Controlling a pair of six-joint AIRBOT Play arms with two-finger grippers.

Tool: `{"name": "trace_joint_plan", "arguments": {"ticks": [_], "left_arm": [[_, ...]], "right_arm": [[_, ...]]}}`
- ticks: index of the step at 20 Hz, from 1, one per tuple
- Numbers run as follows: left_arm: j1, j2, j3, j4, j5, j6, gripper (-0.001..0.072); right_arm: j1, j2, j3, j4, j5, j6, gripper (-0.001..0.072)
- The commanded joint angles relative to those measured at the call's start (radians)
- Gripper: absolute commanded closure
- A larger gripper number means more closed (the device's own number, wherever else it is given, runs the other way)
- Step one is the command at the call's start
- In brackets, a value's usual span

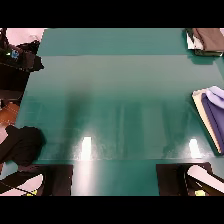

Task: Fold the shirts.

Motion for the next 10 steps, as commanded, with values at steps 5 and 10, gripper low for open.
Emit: {"name": "trace_joint_plan", "arguments": {"ticks": [5,10], "left_arm": [[0.0,0.0,0.0,0.0,0.0,0.001,0.0681],[0.0,0.0,0.0,0.0,0.04,0.0,0.068]], "right_arm": [[0.0,0.001,0.001,-0.074,0.037,0.009,0.0116],[0.0,0.001,0.001,0.221,0.023,0.037,0.0133]]}}
